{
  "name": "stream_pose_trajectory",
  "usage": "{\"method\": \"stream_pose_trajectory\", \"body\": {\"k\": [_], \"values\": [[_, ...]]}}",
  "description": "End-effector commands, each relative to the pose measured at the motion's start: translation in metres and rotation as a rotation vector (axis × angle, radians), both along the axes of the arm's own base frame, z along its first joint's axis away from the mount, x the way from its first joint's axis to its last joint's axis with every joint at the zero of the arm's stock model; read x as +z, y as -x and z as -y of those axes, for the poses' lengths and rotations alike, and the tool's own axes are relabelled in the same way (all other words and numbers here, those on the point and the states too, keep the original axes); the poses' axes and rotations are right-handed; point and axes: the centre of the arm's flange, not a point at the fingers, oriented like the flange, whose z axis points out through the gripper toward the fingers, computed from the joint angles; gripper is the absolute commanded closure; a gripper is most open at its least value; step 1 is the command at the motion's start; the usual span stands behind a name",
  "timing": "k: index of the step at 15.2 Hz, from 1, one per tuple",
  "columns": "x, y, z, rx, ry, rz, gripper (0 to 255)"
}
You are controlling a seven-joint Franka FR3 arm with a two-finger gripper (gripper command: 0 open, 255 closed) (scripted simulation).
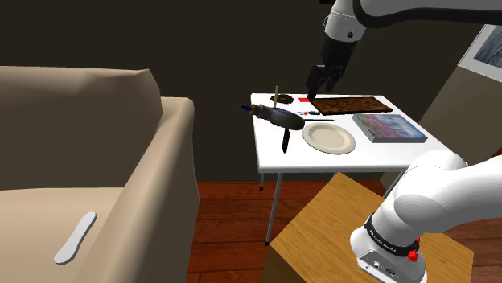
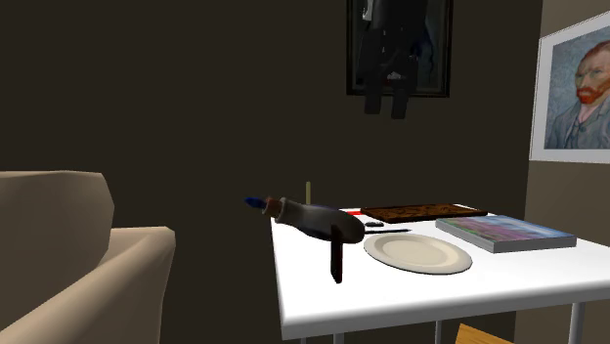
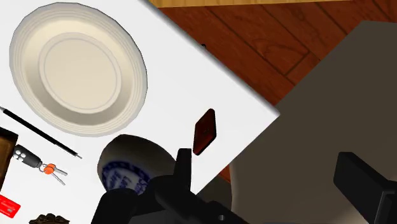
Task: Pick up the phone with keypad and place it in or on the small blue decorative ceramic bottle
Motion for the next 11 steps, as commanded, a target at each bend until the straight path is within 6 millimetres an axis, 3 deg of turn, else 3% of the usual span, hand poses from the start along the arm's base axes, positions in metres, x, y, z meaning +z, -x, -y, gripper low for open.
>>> {"method": "stream_pose_trajectory", "body": {"k": [1, 11], "values": [[0.0, 0.0, 0.0, 0.0, 0.0, 0.0, 0], [-0.112, -0.068, 0.032, 0.354, 0.016, -0.051, 0]]}}
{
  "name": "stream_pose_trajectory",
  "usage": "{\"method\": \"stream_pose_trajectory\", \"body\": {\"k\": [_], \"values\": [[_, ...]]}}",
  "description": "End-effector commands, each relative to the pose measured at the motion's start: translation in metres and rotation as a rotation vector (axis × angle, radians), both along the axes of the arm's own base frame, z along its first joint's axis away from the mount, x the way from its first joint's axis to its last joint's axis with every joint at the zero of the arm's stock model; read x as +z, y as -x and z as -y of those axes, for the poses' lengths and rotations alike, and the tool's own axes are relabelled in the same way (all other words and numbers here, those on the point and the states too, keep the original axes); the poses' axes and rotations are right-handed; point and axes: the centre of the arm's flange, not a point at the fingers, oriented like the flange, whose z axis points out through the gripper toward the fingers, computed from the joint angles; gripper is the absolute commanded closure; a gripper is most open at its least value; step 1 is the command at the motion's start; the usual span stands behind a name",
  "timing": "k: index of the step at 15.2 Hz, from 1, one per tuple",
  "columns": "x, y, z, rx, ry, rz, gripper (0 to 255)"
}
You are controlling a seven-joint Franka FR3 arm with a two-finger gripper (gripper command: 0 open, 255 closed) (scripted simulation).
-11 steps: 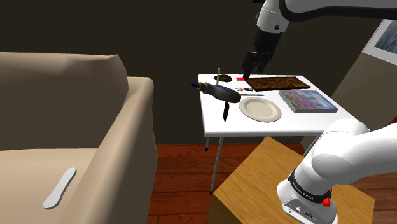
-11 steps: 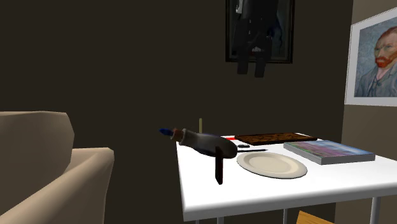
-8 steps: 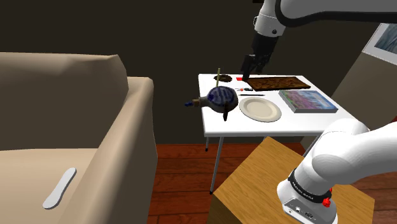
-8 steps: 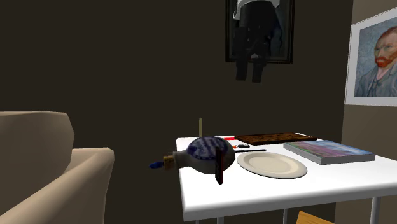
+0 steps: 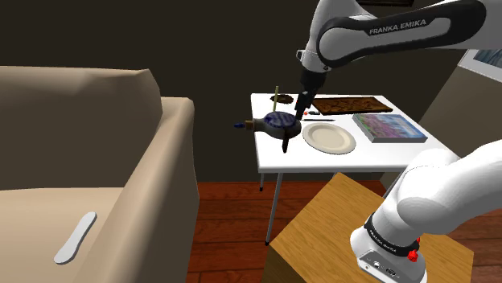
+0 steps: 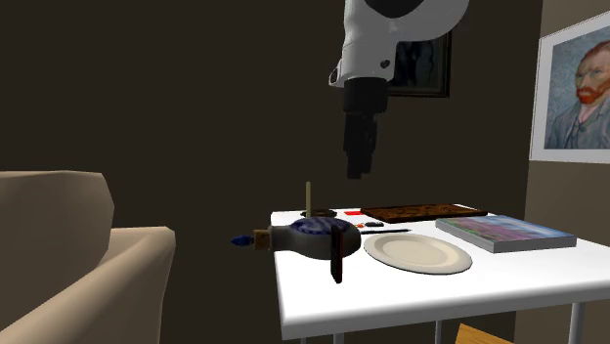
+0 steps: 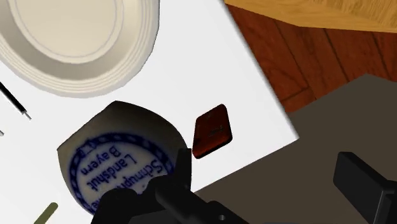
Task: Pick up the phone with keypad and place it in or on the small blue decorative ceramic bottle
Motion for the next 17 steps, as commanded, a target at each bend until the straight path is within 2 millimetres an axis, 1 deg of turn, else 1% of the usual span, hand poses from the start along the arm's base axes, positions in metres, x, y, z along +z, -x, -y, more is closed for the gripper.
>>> {"method": "stream_pose_trajectory", "body": {"k": [1, 8, 15, 17], "values": [[-0.026, -0.013, 0.006, 0.076, 0.004, -0.009, 0], [-0.106, -0.062, 0.013, 0.321, 0.015, -0.045, 0], [-0.143, -0.062, 0.013, 0.321, 0.015, -0.045, 0], [-0.146, -0.062, 0.013, 0.321, 0.015, -0.045, 0]]}}
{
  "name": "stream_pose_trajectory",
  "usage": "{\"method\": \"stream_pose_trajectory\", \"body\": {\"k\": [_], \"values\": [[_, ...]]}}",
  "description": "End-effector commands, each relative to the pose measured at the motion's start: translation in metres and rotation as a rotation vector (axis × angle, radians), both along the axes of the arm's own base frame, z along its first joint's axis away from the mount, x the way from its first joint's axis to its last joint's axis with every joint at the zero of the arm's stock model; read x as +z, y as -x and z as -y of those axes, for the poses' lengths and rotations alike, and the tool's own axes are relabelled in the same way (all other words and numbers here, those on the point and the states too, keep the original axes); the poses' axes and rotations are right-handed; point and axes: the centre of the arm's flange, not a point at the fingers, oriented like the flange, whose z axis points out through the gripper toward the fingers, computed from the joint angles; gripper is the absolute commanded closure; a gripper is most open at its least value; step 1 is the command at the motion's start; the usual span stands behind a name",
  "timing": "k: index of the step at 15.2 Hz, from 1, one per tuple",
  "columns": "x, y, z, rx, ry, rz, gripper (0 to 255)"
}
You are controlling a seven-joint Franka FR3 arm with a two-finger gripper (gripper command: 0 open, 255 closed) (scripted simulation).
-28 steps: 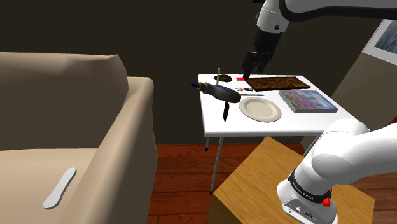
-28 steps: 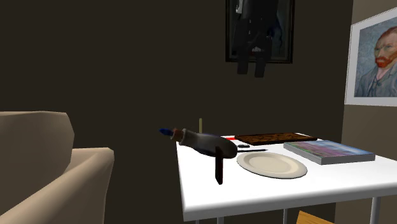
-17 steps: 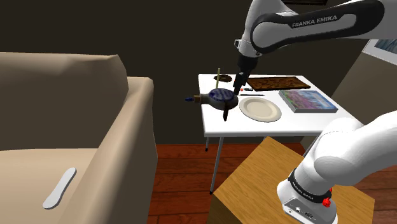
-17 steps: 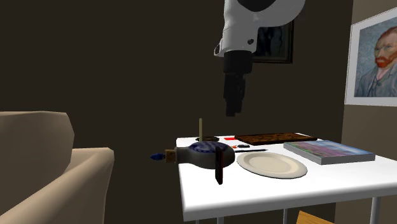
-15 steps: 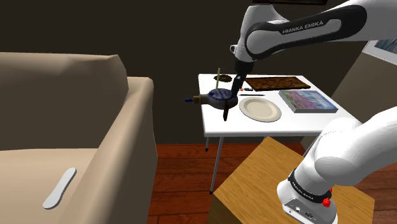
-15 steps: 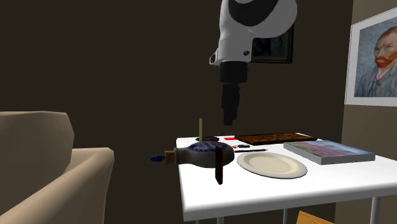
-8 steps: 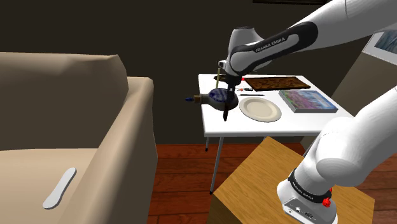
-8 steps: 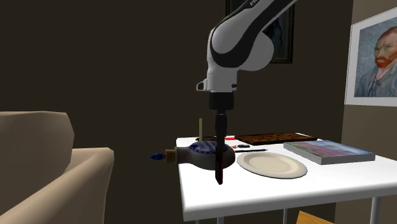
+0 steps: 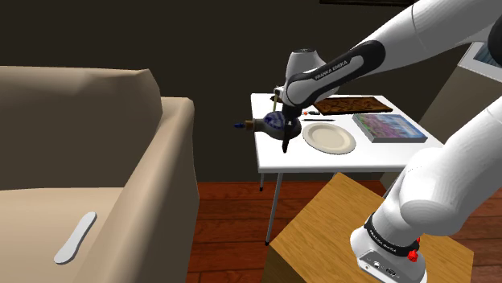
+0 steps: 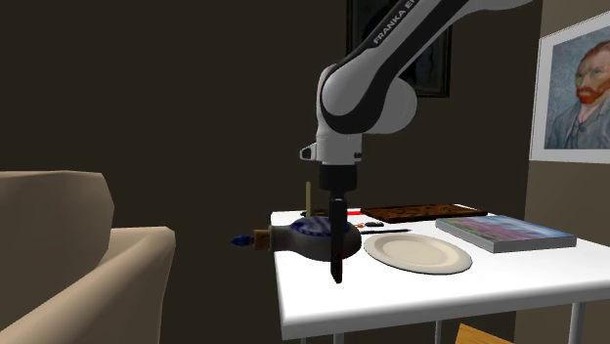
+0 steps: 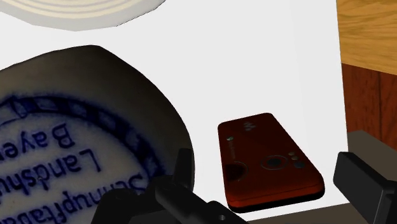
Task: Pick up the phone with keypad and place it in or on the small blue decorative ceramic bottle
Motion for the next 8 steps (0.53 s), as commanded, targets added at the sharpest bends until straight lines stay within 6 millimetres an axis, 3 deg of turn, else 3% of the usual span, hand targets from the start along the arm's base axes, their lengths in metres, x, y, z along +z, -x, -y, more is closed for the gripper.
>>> {"method": "stream_pose_trajectory", "body": {"k": [1, 7, 8], "values": [[-0.0032, -0.0003, 0.0004, 0.0, 0.0, 0.0, 0], [-0.0031, -0.0003, 0.0003, 0.0, 0.0, 0.0, 0], [-0.0031, -0.0003, 0.0003, 0.0, 0.0, 0.0, 255]]}}
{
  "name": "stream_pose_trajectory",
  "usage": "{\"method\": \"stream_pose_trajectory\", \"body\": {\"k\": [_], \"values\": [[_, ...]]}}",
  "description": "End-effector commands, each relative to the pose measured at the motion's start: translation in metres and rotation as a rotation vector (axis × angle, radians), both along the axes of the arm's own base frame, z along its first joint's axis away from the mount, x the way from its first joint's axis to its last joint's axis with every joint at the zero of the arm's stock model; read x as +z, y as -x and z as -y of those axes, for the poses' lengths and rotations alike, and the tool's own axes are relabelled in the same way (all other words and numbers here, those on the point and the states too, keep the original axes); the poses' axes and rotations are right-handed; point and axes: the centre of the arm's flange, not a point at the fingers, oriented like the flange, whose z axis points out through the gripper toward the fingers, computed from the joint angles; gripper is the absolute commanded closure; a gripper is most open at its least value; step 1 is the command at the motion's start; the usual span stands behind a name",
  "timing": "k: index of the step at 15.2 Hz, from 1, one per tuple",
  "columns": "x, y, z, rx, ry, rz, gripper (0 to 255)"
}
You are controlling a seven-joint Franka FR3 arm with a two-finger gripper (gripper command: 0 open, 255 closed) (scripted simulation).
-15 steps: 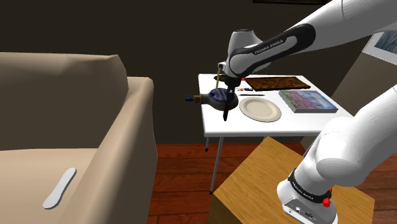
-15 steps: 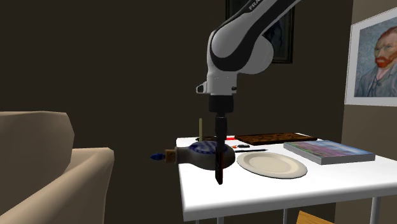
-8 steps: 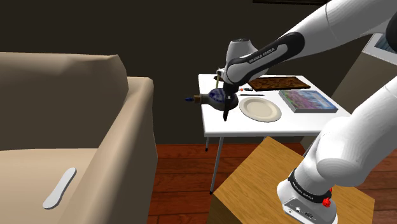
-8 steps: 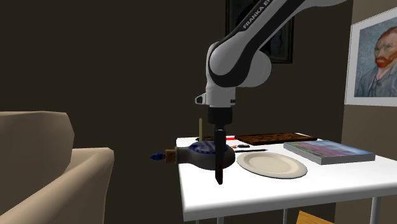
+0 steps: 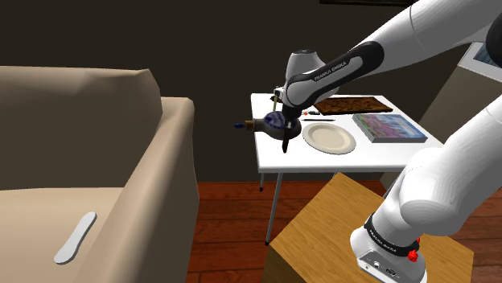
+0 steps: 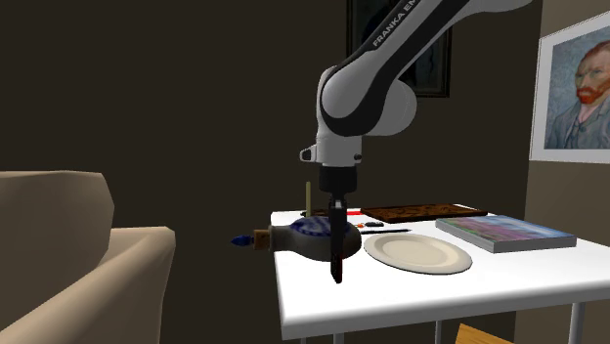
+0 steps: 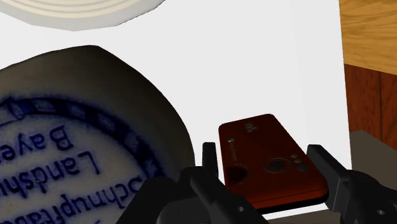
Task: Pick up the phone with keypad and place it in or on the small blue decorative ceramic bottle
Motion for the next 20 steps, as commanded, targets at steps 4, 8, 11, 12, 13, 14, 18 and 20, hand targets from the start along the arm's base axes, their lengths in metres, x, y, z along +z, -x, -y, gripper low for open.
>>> {"method": "stream_pose_trajectory", "body": {"k": [4, 8, 11, 12, 13, 14, 18, 20], "values": [[0.0, 0.0, 0.0, 0.0, 0.0, 0.0, 255], [0.0, 0.0, 0.0, 0.0, 0.0, 0.0, 255], [0.011, 0.0, 0.0, 0.0, 0.0, 0.0, 255], [0.016, 0.0, 0.0, 0.0, 0.0, 0.0, 255], [0.021, 0.0, 0.0, 0.0, 0.0, 0.0, 255], [0.026, 0.0, 0.0, 0.0, 0.0, 0.0, 255], [0.047, 0.0, 0.0, 0.0, 0.0, 0.0, 255], [0.058, 0.0, 0.0, 0.0, 0.0, 0.0, 255]]}}
